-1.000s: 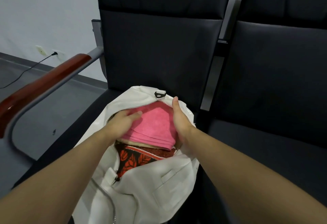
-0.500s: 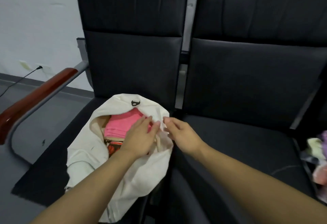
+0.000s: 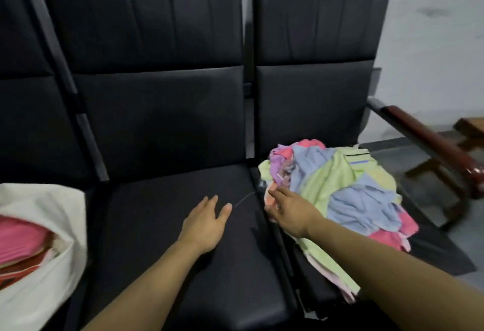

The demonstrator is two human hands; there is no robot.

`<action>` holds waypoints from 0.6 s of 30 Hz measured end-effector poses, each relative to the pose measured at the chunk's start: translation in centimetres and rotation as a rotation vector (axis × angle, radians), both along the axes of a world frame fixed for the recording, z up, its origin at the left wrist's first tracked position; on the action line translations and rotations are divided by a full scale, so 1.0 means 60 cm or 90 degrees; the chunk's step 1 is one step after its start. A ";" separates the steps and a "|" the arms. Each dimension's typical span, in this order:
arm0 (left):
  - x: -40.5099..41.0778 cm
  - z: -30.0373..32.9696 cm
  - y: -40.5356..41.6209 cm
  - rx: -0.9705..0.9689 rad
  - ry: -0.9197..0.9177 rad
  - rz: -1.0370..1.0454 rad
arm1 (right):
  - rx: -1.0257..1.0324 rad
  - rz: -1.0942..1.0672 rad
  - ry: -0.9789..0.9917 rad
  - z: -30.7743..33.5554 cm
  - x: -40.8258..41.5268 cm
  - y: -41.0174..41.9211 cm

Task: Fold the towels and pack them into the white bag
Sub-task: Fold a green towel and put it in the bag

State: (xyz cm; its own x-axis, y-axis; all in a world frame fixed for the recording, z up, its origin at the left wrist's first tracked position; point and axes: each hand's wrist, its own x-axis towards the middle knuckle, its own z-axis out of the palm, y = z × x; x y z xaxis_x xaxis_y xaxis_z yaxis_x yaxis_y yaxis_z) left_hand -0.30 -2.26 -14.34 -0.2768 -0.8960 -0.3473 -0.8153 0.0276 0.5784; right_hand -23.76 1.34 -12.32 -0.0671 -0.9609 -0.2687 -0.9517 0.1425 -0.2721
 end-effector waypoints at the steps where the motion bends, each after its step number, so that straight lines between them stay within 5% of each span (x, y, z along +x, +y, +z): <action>1: -0.029 -0.004 -0.001 0.004 -0.002 -0.017 | -0.008 -0.006 0.011 0.001 -0.032 0.003; 9: -0.231 -0.020 -0.017 0.014 0.059 -0.056 | -0.202 -0.219 0.125 -0.001 -0.232 -0.002; 14: -0.366 -0.026 -0.007 0.017 0.197 -0.018 | -0.130 -0.376 -0.144 0.004 -0.306 -0.028; 18: -0.440 -0.026 0.005 0.018 0.234 -0.009 | -0.137 -0.382 -0.176 -0.008 -0.325 -0.041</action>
State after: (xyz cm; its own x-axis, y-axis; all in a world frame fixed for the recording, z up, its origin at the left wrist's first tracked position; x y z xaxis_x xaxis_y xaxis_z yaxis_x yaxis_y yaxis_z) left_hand -26.70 -1.98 -15.88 -0.4003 -0.8825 -0.2471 -0.5527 0.0174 0.8332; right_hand -43.26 -1.10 -12.80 -0.5603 -0.8128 -0.1594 -0.6169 0.5379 -0.5746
